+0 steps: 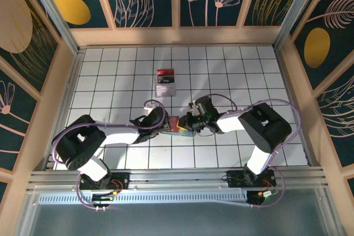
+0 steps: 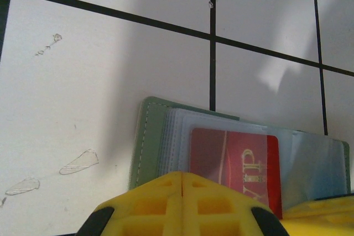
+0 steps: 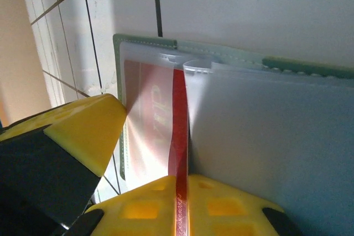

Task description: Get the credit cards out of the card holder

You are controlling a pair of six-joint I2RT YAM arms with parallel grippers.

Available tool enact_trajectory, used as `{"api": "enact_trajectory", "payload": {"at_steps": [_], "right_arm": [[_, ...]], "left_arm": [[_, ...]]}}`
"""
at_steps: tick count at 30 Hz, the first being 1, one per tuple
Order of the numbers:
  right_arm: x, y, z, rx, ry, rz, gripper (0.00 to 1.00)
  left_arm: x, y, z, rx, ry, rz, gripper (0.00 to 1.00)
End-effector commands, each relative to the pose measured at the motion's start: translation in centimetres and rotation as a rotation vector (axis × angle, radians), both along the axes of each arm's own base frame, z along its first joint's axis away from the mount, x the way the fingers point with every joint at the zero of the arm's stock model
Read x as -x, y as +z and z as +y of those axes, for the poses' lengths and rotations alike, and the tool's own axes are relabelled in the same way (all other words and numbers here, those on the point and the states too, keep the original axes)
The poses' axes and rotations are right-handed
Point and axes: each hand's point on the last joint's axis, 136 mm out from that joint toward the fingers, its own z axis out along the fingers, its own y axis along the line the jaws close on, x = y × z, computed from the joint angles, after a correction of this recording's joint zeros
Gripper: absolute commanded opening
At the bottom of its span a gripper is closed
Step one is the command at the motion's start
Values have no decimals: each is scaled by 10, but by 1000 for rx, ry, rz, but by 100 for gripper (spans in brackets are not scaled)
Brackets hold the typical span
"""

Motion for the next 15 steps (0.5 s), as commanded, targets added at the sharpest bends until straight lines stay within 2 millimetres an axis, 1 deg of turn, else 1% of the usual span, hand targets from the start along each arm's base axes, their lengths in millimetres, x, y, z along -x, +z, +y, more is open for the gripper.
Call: {"api": "enact_trajectory", "payload": {"at_steps": [1, 3, 9, 15], "right_arm": [[1, 9, 4, -70, 11, 0, 5], [0, 11, 2, -72, 4, -7, 0], [-3, 9, -9, -52, -23, -9, 0], [-5, 1, -24, 32, -36, -22, 0]], "left_arm": [[25, -30, 16, -64, -15, 119, 0], [26, -30, 17, -64, -13, 117, 0], [25, -26, 18, -66, -7, 108, 0], [26, -21, 20, -57, -2, 105, 0]]}}
